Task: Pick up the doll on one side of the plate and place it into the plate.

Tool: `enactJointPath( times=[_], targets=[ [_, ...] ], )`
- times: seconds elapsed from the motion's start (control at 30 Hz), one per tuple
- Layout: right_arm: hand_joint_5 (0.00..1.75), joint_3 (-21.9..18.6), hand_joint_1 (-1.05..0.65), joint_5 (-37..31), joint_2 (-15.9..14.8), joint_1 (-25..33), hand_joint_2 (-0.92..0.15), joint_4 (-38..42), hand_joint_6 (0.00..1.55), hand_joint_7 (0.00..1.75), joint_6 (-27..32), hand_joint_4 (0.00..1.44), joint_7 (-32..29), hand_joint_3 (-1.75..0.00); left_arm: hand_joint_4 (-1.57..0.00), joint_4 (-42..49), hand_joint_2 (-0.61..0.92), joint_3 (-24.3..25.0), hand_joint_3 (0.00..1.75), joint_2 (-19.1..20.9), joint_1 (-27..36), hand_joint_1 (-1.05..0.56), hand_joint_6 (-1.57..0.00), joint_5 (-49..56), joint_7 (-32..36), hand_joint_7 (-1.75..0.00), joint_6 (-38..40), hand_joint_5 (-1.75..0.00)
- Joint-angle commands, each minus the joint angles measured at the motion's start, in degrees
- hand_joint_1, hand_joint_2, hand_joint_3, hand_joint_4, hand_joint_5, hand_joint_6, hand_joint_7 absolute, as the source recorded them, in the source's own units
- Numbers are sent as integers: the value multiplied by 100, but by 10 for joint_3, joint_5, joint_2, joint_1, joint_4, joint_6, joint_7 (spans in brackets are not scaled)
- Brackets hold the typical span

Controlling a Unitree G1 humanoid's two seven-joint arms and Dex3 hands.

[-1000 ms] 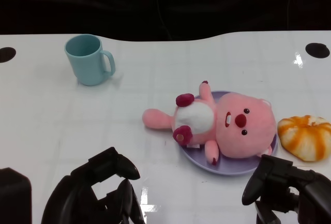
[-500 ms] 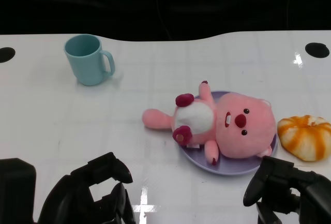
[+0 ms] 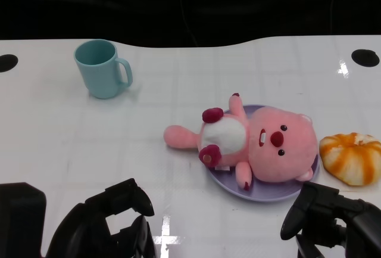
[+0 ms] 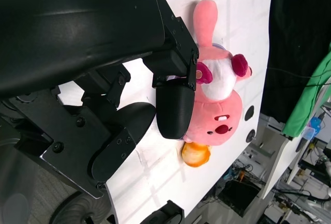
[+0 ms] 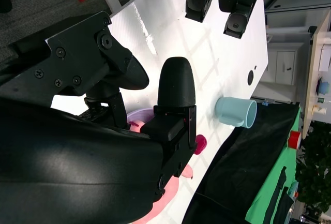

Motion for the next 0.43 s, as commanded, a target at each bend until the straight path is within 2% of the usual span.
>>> enactJointPath(
  times=[0.03, 0.43],
  targets=[
    [174, 1, -4, -1, -5, -1, -61, -3, 54, 152, 1, 62, -1, -117, -90, -1, 38, 2, 154, 10, -2, -13, -72, 0, -8, -175, -3, -175],
    [174, 1, -3, -3, -6, 0, -60, -2, 54, 153, -2, 61, -1, -121, -89, 6, 39, 0, 154, 13, -1, -14, -72, 7, -19, -175, -20, -175]
  ],
)
